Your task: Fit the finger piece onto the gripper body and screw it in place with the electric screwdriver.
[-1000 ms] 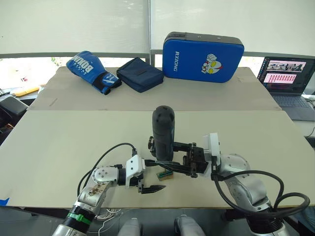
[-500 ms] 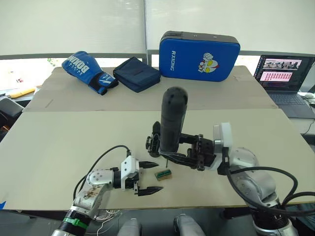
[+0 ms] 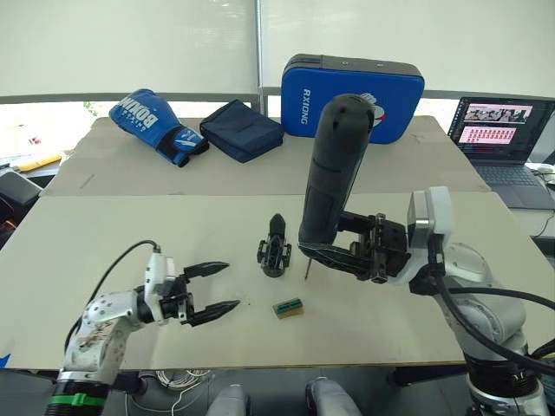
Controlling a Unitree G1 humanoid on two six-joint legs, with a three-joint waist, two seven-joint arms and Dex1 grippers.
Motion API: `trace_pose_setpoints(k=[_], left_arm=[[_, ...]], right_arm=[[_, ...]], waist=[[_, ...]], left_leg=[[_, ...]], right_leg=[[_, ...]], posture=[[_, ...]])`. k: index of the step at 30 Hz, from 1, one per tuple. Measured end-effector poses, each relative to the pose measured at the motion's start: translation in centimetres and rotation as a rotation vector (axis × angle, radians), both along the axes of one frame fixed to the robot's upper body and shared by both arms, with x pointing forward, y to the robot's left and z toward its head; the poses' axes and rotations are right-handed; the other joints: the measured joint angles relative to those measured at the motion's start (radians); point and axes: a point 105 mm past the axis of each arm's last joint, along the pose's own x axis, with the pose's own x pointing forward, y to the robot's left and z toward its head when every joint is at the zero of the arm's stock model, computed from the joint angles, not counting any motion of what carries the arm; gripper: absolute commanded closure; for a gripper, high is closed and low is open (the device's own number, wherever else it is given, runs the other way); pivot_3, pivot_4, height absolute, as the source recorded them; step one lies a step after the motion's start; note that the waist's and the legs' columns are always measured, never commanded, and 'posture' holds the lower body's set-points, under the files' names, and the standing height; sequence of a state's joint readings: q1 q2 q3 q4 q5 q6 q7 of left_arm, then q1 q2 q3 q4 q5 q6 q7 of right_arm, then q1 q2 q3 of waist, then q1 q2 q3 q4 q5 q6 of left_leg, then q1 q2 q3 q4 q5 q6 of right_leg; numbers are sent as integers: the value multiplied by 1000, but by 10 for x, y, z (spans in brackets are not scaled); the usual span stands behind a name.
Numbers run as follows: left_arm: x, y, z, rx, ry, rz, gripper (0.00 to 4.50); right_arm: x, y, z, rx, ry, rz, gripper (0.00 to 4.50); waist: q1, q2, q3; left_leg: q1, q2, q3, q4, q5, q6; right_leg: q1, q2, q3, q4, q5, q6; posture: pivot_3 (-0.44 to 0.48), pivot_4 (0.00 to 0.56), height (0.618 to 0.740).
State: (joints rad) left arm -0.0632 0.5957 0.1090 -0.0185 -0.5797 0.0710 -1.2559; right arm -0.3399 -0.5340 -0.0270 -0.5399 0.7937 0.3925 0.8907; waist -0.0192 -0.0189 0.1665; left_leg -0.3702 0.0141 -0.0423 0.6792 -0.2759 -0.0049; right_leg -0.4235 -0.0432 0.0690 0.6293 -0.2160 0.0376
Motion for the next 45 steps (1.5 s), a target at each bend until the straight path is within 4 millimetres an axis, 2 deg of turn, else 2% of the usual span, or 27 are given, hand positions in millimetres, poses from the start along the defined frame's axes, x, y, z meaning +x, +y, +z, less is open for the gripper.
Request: trace_pose_setpoints(k=[3, 8, 11, 15, 18, 24, 31, 44, 45], left_arm=[[0, 11, 3, 7, -5, 37, 27], [13, 12, -11, 82, 2, 110, 27], [25, 0, -19, 107, 0, 134, 27], [37, -29, -28, 114, 9, 104, 27], [44, -43, -36, 132, 24, 101, 27], [61, -59, -42, 150, 31, 134, 27], [70, -73, -42, 140, 13, 126, 27], [72, -95, -44, 134, 22, 88, 27], [72, -95, -44, 135, 22, 87, 262]], right_arm=[[-3, -3, 5, -2, -12, -12, 2595], [-5, -6, 8, 1, -14, -13, 2595], [-5, -6, 8, -3, -14, -15, 2595], [-5, -6, 8, -2, -13, -14, 2595], [-6, -5, 7, -3, -12, -11, 2595], [-6, -5, 7, -4, -10, -8, 2595], [-5, -5, 6, -10, -13, -15, 2595], [-3, -6, 0, -18, 1, -37, 2595], [-3, -5, 0, -17, 1, -36, 2595]], waist=[[1, 0, 0], [5, 0, 0], [5, -1, 0], [5, -1, 1], [1, -1, 1], [3, -1, 1], [15, -1, 1], [22, -1, 0], [23, -1, 0]], left_leg=[[0, 0, 0, 0, 0, 0], [0, 0, 0, 0, 0, 0], [0, -1, 0, 0, 0, 0], [-1, -1, 0, 0, 0, 0], [-1, 0, 0, 0, 0, 0], [0, -1, 0, 0, 0, 0], [0, -2, 0, 1, 0, 0], [0, -2, 0, 1, 0, 0], [0, -2, 0, 1, 0, 0]], right_leg=[[0, 0, 0, 0, 0, 0], [0, 0, 0, 0, 0, 0], [0, 0, 0, 0, 0, 0], [0, 0, 0, -1, 0, 0], [0, 0, 0, 0, 0, 0], [0, 0, 0, 0, 0, 0], [2, -1, 0, 0, 1, 0], [2, -1, 0, 0, 1, 0], [2, -1, 0, 0, 1, 0]], posture=[[0, 150, 740], [0, 150, 740], [0, 150, 740], [0, 150, 740], [0, 150, 740], [0, 150, 740], [0, 150, 740], [0, 150, 740], [0, 150, 740]])
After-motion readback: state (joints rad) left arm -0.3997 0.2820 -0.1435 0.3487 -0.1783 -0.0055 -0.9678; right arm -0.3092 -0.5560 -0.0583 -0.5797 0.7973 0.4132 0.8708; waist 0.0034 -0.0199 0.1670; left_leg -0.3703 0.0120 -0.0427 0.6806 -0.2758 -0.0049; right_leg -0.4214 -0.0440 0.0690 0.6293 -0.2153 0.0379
